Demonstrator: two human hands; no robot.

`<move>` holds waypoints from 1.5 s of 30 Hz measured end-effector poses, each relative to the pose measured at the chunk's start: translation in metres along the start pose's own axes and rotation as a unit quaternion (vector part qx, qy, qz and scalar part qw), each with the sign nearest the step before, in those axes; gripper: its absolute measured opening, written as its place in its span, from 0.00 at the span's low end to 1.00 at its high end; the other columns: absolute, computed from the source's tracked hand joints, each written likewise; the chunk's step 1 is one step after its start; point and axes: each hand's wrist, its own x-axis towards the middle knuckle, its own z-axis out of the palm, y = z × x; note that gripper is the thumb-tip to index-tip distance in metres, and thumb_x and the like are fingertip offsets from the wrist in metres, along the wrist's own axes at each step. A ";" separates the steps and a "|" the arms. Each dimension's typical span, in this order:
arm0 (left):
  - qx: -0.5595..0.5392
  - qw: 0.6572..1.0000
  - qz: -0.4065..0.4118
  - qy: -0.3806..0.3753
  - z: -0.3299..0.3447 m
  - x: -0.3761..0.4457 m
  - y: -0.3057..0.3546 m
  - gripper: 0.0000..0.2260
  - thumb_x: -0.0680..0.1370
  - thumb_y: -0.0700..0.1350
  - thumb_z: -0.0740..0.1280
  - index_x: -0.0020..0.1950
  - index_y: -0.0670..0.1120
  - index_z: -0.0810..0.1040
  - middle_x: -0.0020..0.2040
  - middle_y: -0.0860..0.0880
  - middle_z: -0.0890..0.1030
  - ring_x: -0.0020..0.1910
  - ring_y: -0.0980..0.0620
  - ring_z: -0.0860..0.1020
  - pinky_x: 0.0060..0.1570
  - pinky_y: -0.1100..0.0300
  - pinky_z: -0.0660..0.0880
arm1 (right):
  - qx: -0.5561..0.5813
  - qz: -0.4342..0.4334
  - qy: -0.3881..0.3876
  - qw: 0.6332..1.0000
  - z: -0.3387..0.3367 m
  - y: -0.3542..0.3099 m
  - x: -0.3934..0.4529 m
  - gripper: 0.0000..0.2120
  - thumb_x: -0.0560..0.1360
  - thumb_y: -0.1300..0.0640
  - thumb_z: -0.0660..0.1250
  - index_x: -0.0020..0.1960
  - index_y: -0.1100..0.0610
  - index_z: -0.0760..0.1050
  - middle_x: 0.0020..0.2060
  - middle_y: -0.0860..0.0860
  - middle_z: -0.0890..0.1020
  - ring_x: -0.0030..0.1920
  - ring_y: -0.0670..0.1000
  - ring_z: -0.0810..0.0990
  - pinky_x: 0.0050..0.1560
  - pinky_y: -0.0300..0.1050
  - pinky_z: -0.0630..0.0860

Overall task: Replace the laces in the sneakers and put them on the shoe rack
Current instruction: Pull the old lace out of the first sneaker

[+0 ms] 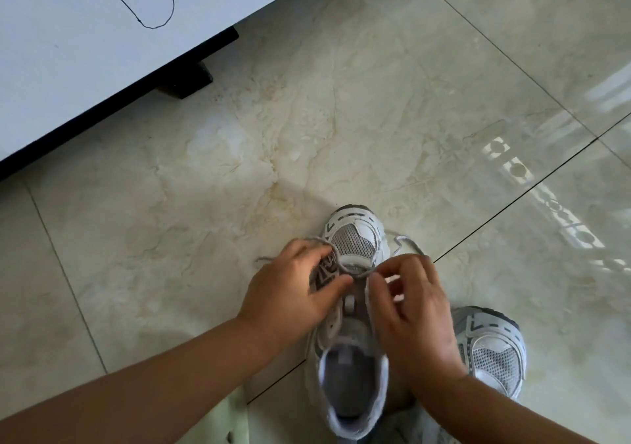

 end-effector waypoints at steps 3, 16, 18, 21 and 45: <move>0.046 0.997 -0.009 -0.056 0.000 -0.003 0.010 0.32 0.70 0.64 0.65 0.72 0.56 0.64 0.65 0.59 0.66 0.59 0.58 0.73 0.51 0.66 0.70 | -0.012 0.002 0.002 1.000 -0.005 0.006 0.012 0.04 0.74 0.60 0.67 0.45 0.52 0.77 0.36 0.46 0.78 0.33 0.46 0.77 0.33 0.45 0.74; 0.060 0.997 -0.006 -0.055 -0.001 -0.001 0.021 0.06 0.73 0.42 0.63 0.48 0.48 0.72 0.46 0.52 0.75 0.44 0.50 0.74 0.40 0.59 0.70 | -0.232 -0.086 -0.057 0.967 -0.008 0.015 0.031 0.09 0.66 0.62 0.71 0.32 0.57 0.70 0.32 0.50 0.73 0.28 0.53 0.72 0.27 0.45 0.70; 0.084 0.994 0.019 -0.061 -0.001 0.000 0.023 0.05 0.73 0.40 0.61 0.48 0.46 0.71 0.46 0.50 0.74 0.43 0.48 0.73 0.38 0.57 0.68 | -0.259 -0.108 -0.062 0.958 -0.013 0.020 0.026 0.10 0.66 0.62 0.72 0.34 0.57 0.70 0.33 0.50 0.74 0.27 0.52 0.71 0.26 0.40 0.66; 0.114 0.990 0.045 -0.063 -0.003 0.002 0.019 0.04 0.73 0.38 0.60 0.46 0.46 0.70 0.45 0.50 0.72 0.39 0.52 0.66 0.36 0.62 0.61 | -0.282 -0.070 -0.032 0.956 -0.031 0.032 0.034 0.10 0.69 0.63 0.71 0.34 0.57 0.71 0.35 0.50 0.73 0.28 0.49 0.70 0.26 0.35 0.63; 0.125 0.984 0.120 0.038 0.026 -0.016 0.014 0.12 0.66 0.57 0.63 0.29 0.50 0.75 0.38 0.53 0.69 0.42 0.51 0.69 0.38 0.57 0.67 | -0.262 -0.291 -0.147 0.909 -0.039 0.039 0.016 0.04 0.70 0.55 0.66 0.37 0.53 0.76 0.38 0.47 0.76 0.44 0.51 0.72 0.47 0.45 0.63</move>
